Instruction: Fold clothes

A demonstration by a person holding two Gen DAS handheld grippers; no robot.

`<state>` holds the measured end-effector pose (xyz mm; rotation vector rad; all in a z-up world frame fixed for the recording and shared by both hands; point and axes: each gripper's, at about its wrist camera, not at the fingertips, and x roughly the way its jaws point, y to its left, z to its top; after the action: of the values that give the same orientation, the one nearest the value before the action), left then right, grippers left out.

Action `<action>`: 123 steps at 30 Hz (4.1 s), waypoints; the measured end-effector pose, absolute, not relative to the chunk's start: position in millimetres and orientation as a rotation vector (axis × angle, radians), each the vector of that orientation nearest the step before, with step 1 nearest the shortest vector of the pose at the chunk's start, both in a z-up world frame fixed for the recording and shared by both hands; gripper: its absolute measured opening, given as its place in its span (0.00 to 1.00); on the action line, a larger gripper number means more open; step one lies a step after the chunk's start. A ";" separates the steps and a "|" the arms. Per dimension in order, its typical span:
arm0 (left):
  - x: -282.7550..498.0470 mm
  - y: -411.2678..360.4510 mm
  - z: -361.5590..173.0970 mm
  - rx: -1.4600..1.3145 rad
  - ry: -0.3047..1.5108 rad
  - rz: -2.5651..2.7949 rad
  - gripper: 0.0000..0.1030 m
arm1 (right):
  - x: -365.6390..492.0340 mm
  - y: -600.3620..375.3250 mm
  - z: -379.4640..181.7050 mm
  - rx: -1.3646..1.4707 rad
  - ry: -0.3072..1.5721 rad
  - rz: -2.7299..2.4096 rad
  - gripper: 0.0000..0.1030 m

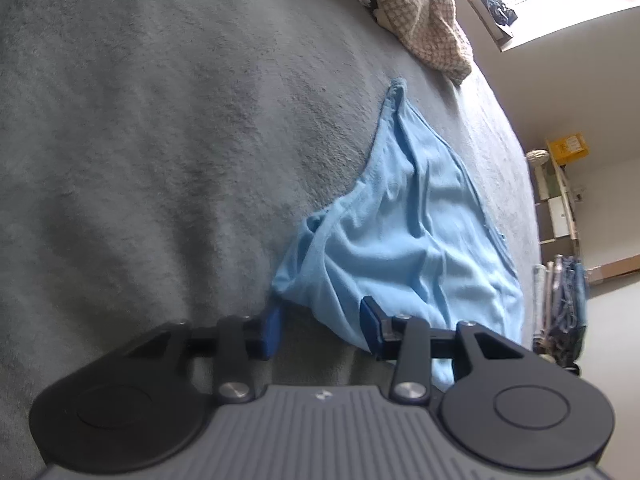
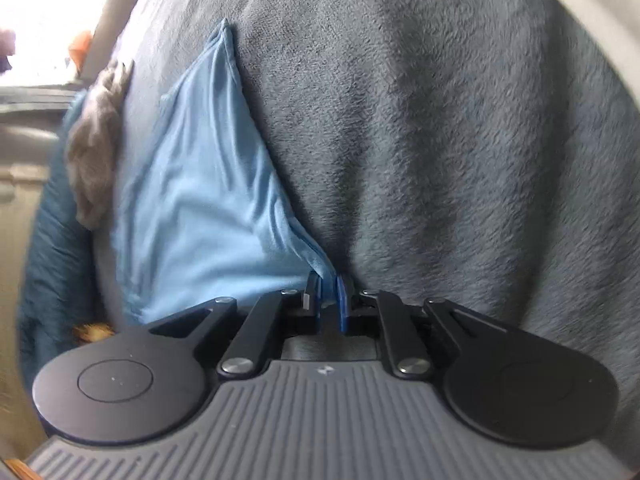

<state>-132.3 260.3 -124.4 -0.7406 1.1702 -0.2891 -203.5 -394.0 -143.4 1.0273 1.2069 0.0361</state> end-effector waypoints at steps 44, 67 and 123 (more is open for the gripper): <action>-111.6 261.5 -81.9 -0.547 1.000 -0.194 0.49 | -208.7 -414.7 -108.8 0.785 1.208 0.018 0.22; -55.1 194.4 -47.7 -0.180 1.021 -0.238 0.61 | -57.8 -224.0 -11.0 -0.270 0.981 0.509 0.23; -103.7 216.9 -93.9 -0.008 1.066 -0.281 0.64 | -25.6 -50.9 -74.4 -0.420 0.666 1.010 0.17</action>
<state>-103.7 216.9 -93.9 -0.0083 1.0661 -0.2813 -25.6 -50.9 -74.4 -0.4204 0.6661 1.0104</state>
